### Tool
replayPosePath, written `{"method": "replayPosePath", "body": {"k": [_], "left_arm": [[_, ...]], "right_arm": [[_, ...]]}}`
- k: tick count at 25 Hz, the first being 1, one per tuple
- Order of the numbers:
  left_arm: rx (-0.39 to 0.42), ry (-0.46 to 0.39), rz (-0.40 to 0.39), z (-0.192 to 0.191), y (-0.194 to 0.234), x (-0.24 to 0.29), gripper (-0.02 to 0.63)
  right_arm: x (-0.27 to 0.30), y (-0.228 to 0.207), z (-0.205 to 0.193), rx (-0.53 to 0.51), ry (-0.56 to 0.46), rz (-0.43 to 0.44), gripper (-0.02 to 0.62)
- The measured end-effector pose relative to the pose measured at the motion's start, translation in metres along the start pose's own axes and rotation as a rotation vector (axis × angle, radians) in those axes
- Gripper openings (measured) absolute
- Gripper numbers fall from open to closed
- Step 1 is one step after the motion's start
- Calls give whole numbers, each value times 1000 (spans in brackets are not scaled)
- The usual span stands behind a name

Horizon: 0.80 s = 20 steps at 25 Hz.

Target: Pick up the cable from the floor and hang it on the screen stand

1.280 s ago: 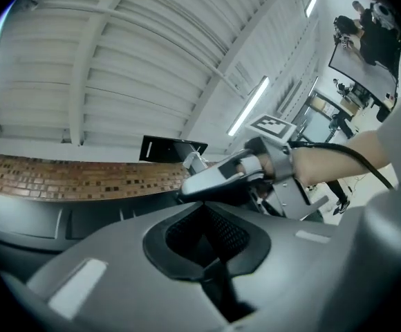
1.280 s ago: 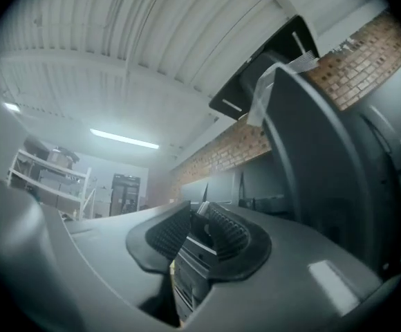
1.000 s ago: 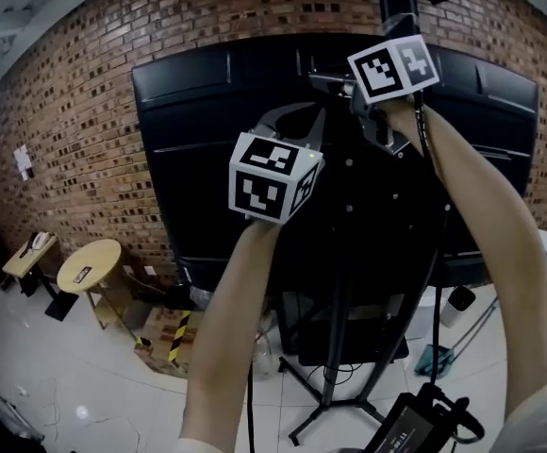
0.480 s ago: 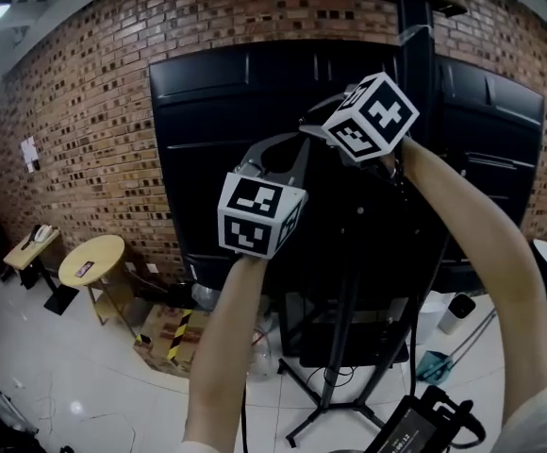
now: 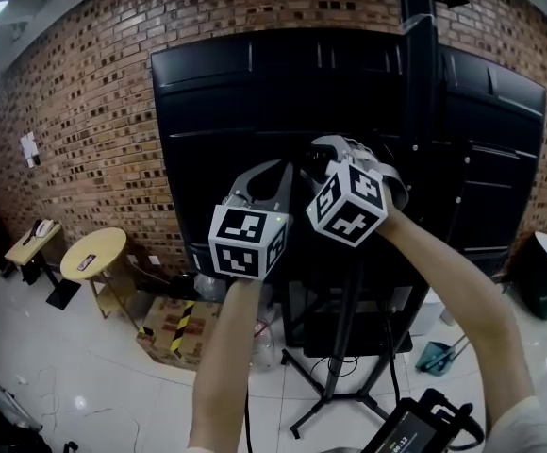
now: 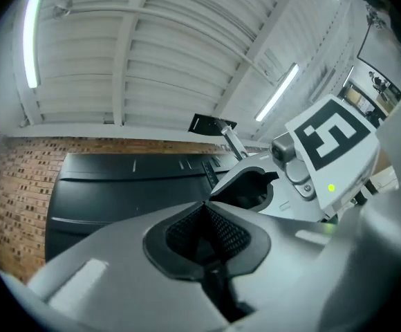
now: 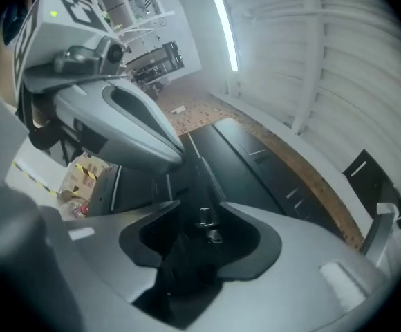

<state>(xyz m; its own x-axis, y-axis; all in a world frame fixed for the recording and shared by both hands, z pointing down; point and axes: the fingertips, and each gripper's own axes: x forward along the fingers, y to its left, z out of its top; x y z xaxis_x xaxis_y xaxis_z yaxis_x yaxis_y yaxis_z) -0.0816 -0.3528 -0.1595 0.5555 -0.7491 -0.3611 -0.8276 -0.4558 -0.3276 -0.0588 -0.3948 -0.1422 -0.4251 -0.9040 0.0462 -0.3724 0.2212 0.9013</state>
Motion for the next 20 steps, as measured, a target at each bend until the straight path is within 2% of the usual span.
{"method": "replayPosePath", "body": {"k": [4, 6, 8, 10, 12, 14, 17, 20], "left_arm": [[4, 10, -17, -14, -13, -11, 20], [11, 12, -31, -18, -24, -13, 20], [7, 22, -62, -23, -39, -11, 20], [-6, 22, -98, -28, -54, -8, 20], [-37, 10, -133, -32, -70, -9, 20], [-78, -13, -165, -35, -88, -14, 20], [-120, -62, -206, -34, -120, -31, 20], [-176, -88, -229, -35, -153, -65, 20]], "right_arm": [[-19, 21, -6, 8, -38, -95, 252], [-39, 19, -8, 44, -85, -171, 267], [-65, 10, -5, 131, -201, -246, 265], [-96, 1, 5, 288, -419, -270, 247], [-127, -2, 5, 474, -595, -240, 120], [-150, 6, -10, 585, -650, -187, 4], [-174, 33, -37, 719, -637, -111, 3], [-203, 83, -59, 863, -580, -47, 3]]}}
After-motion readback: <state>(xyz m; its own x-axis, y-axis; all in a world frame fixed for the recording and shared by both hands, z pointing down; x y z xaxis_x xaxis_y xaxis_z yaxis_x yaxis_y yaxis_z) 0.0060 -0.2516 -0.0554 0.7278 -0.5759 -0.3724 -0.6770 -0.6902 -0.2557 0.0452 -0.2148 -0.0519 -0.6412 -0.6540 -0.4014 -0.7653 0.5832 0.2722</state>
